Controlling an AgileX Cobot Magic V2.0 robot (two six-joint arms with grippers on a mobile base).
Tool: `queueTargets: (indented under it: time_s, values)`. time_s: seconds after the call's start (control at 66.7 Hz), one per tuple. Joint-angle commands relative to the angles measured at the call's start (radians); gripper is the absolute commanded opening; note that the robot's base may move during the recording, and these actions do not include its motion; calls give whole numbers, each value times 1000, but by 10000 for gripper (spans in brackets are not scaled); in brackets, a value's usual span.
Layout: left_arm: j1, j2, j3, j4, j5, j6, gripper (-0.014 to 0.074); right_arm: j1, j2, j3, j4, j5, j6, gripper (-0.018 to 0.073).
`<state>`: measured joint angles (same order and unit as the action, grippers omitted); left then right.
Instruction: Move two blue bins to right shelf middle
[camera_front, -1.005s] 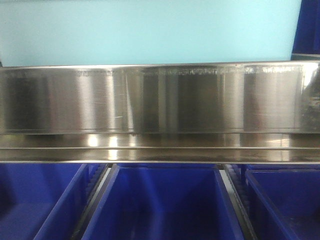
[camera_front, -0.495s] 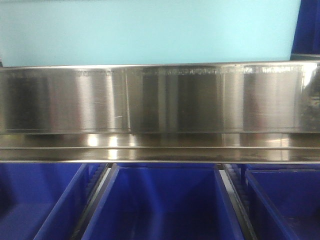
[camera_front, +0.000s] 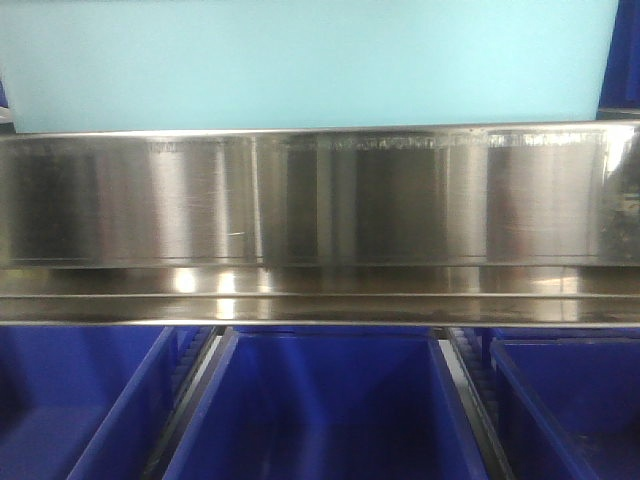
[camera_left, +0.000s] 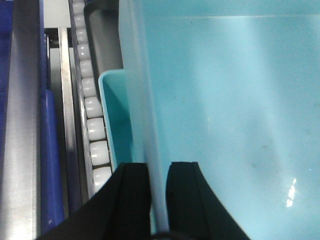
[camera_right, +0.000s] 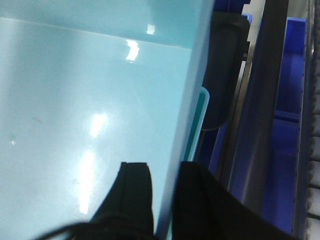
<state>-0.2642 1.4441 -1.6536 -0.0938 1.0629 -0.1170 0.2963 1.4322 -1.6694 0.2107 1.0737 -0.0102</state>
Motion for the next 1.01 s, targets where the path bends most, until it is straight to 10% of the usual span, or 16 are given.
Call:
queueTargets:
  time_s: [0.0, 0.285, 0.555, 0.735, 0.99]
  values:
    - [2, -9, 4, 23, 13, 1, -111, -3, -16, -2, -13, -30, -35, -153]
    - [2, -5, 4, 34, 31, 1, -109, -3, -16, -2, -13, 4, -35, -83]
    - [2, -5, 4, 34, 41, 1, 255, -3, -18, -6, -13, 11, -35, 575]
    - [2, -5, 4, 34, 47, 1, 611, -3, -24, -6, -13, 20, -35, 568]
    - [2, -7, 10, 64, 98, 1, 601, -3, -24, -2, -13, 74, -35, 568]
